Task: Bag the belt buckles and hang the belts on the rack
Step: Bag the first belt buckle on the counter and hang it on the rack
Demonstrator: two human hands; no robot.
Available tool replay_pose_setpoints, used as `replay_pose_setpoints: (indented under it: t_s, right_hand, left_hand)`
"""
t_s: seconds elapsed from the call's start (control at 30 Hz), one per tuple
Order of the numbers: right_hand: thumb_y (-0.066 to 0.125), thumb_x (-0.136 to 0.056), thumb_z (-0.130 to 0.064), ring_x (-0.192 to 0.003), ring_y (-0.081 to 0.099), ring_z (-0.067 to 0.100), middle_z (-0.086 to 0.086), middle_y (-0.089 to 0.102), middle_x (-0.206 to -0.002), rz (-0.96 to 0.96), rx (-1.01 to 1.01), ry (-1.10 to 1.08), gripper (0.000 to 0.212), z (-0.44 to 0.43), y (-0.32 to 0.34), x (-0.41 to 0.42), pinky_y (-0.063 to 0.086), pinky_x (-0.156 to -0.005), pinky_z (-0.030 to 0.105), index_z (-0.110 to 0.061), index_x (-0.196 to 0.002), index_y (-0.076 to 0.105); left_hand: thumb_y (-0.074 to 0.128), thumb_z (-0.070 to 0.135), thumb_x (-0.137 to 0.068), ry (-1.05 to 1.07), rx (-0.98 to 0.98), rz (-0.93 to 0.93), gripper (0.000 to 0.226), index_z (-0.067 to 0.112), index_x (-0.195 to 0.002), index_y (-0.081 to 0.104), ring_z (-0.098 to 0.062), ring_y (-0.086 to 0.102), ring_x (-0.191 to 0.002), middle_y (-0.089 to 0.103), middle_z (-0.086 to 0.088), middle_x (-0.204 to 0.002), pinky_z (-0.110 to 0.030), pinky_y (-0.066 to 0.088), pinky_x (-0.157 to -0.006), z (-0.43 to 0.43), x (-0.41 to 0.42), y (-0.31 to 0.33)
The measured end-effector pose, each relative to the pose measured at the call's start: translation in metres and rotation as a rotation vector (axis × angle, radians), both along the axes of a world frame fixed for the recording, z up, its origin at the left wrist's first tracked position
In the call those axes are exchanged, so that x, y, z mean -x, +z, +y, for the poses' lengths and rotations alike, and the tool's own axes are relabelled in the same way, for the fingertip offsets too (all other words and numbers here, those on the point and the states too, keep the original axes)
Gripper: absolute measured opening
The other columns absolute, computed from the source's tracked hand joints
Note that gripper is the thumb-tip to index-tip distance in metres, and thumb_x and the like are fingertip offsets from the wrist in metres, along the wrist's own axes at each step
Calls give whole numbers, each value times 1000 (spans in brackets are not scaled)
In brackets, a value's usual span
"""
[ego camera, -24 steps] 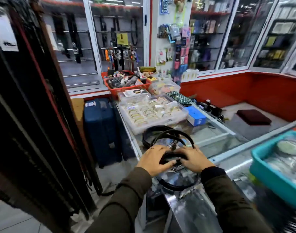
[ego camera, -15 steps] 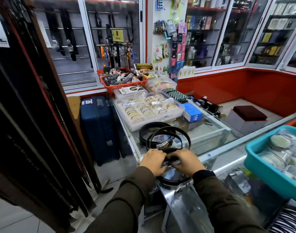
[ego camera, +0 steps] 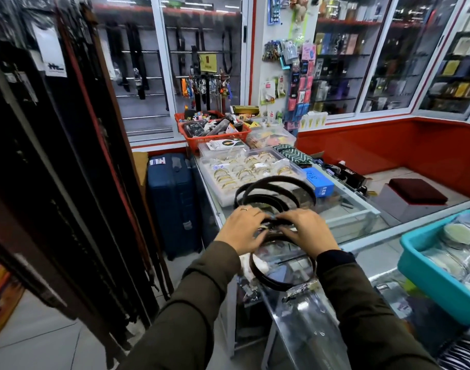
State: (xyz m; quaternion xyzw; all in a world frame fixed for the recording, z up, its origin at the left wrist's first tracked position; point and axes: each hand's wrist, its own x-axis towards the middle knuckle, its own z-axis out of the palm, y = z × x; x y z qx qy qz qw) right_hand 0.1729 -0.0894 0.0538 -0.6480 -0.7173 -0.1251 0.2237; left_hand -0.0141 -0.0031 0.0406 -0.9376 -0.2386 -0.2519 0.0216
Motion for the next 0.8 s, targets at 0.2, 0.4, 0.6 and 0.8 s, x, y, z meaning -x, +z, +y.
replay_pose_setpoints:
  t_s: [0.2,0.4,0.6,0.8]
  right_hand:
    - [76,-88,-21,-102,74,30,8,79,-111,97,-60,181,31,25,44,56,59,-80,40,-12,-118,73]
    - [76,-90,-22,-113,70,24,10,77,-119,360,3,321,34,49,60,125,53,-96,31,-8,-122,72]
    - [76,-90,-19,-106,71,13,-2,77,-108,792,98,501,27,64,60,190,57,-96,31,-10,-115,75]
    - [72,-94,-29,-116,70,11,-4,77,-119,921,159,624,32,75,52,230,55,-103,45,-18,-124,72]
  left_hand:
    - [72,36,-85,83,-40,-228,39,16,-118,72,-26,64,-111,69,-5,-117,-39,53,-98,10,76,53]
    - [81,38,-81,280,123,-516,50,28,-127,64,-17,58,-121,51,4,-132,-30,51,-101,-4,151,71]
    - [84,12,-81,348,717,-1095,49,9,-124,60,-23,73,-89,72,-16,-105,-36,64,-77,-12,185,71]
    - [73,0,-88,339,867,-1233,34,-4,-122,66,-7,75,-82,75,-3,-97,-22,62,-68,-17,217,71]
